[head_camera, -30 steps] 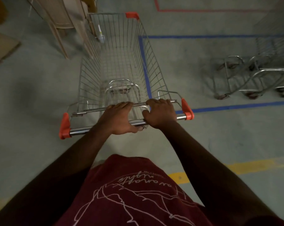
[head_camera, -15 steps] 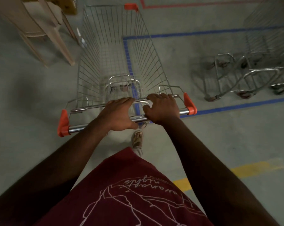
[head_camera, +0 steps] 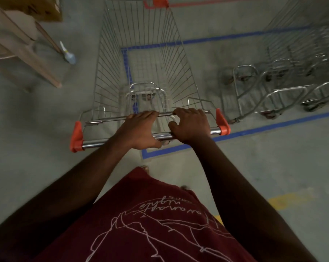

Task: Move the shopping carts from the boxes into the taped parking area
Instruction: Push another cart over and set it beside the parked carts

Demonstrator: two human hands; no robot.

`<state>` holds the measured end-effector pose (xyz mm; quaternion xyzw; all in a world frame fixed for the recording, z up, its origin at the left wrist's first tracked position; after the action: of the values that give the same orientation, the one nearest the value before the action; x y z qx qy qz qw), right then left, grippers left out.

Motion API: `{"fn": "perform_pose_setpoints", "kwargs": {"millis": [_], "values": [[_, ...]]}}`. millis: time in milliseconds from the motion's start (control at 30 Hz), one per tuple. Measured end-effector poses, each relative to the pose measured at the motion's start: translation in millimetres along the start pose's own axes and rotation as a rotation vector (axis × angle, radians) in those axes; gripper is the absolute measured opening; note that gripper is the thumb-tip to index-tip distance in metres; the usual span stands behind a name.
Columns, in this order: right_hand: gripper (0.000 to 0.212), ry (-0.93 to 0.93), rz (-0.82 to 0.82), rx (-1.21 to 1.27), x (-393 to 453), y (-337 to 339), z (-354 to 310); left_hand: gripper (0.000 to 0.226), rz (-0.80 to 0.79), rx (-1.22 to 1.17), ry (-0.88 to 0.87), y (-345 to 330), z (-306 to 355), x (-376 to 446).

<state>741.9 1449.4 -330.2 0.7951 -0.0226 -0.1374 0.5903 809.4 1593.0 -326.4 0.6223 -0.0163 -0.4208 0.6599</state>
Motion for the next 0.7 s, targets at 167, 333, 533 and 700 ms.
{"fn": "perform_pose_setpoints", "kwargs": {"millis": [167,333,533,700], "values": [[0.065,0.041,-0.009,-0.013,19.3,25.8,72.9,0.121,0.006,-0.005,-0.007,9.4,62.6,47.7],[0.061,0.11,0.019,-0.01,38.0,48.9,146.8,0.118,0.023,-0.027,0.049,17.2,123.3,93.5],[0.058,0.161,0.04,0.024,55.6,80.0,220.9,0.115,-0.001,-0.037,0.121,33.0,195.5,132.6],[0.061,0.178,0.053,0.031,70.7,99.1,271.9,0.119,-0.012,-0.072,0.163,41.0,238.4,162.3]]}}
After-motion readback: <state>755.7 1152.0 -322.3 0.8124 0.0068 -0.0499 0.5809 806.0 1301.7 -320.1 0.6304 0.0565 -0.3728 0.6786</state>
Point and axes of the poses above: each hand's wrist, its own x-axis towards the middle knuckle, its own y-axis out of the back of the hand, z = x × y, the point moved 8 cm from there along x, towards the middle knuckle, and after that the axes turned 13 degrees about y, right-handed, at the moved point
